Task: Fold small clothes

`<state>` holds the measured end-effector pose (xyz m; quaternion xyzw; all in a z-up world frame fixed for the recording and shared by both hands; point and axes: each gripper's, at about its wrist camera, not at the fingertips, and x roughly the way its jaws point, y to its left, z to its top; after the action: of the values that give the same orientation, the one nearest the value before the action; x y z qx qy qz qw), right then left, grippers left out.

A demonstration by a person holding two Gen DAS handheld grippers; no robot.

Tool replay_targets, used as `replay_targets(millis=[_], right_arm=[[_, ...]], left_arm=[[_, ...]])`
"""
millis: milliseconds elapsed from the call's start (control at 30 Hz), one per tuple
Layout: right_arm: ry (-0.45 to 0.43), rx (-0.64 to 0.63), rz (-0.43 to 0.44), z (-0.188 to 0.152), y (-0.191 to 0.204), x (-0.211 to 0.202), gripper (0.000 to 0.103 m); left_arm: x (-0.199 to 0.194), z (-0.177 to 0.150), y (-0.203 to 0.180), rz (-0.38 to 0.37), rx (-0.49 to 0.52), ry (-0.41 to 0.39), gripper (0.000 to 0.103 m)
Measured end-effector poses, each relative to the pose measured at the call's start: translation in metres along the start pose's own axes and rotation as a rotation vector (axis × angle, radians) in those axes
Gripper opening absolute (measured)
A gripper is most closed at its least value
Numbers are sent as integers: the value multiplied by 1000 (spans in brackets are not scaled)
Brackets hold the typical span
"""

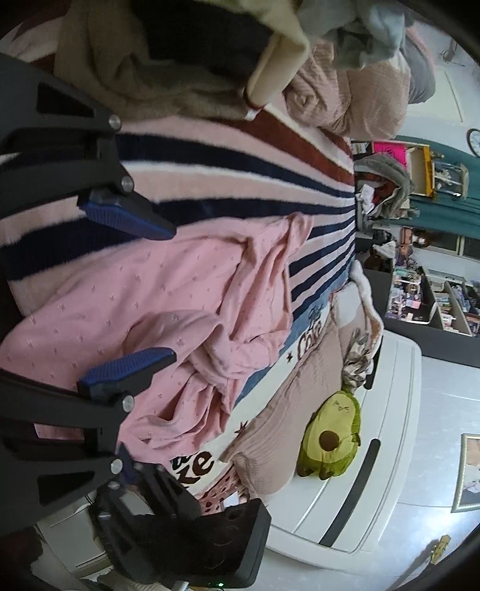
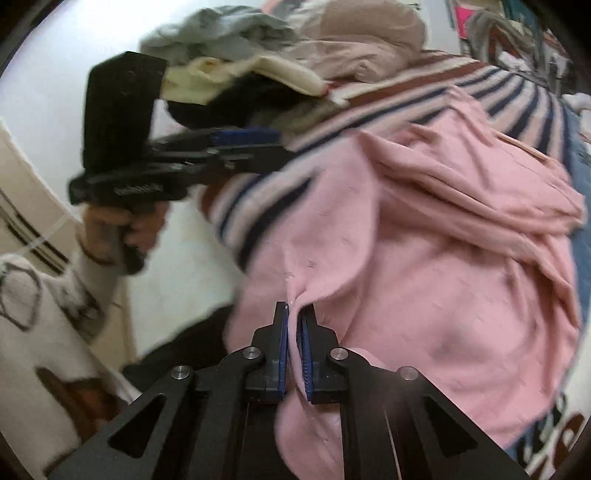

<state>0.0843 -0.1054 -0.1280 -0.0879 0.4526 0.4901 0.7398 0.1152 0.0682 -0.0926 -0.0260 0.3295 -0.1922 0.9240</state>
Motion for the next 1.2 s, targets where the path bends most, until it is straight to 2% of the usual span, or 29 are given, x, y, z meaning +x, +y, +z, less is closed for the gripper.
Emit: replay_targets(millis=[200, 300, 367, 400, 500, 533, 633, 733, 767, 833, 900, 933, 1000, 1067, 1100, 1133, 1200], right_arm=[[-23, -43, 138, 27, 36, 41, 2], [4, -48, 153, 37, 43, 70, 6], [40, -30, 167, 30, 40, 77, 20], [54, -8, 181, 28, 37, 80, 32], [12, 34, 187, 21, 27, 58, 38], [-5, 44, 181, 19, 24, 48, 43], [-107, 86, 78, 11, 1, -2, 49], [-178, 143, -133, 1, -36, -47, 49], [-187, 155, -249, -4, -52, -58, 49], [-173, 158, -449, -14, -80, -67, 49], [-134, 144, -578, -21, -99, -64, 51], [-112, 135, -618, -26, -109, -60, 51], [-91, 152, -624, -32, -125, -47, 48], [-111, 207, -609, -38, -141, -39, 33], [-132, 233, -613, -40, -146, -40, 21], [-160, 258, -623, -42, -151, -44, 17], [-206, 289, -651, -42, -159, -52, 17]], left_arm=[[-17, -5, 21, 38, -11, -11, 59], [-20, -7, 29, 52, -18, -12, 62], [-18, -8, 32, 55, -21, -10, 64], [-17, -9, 34, 55, -22, -8, 64], [-11, -10, 34, 40, -23, -1, 68], [-8, -9, 32, 27, -22, 2, 68], [5, -6, 22, -19, -16, 21, 68], [22, -6, 6, -68, -5, 53, 68], [28, -7, 1, -77, -3, 66, 68], [42, -11, -9, -81, -2, 100, 68], [55, -15, -15, -82, -5, 139, 68], [62, -17, -17, -81, -6, 157, 68], [72, -21, -21, -72, -5, 187, 68], [77, -21, -23, -58, 0, 201, 68], [79, -20, -24, -51, 5, 204, 68], [80, -18, -25, -45, 9, 205, 68], [80, -15, -25, -36, 18, 205, 68]])
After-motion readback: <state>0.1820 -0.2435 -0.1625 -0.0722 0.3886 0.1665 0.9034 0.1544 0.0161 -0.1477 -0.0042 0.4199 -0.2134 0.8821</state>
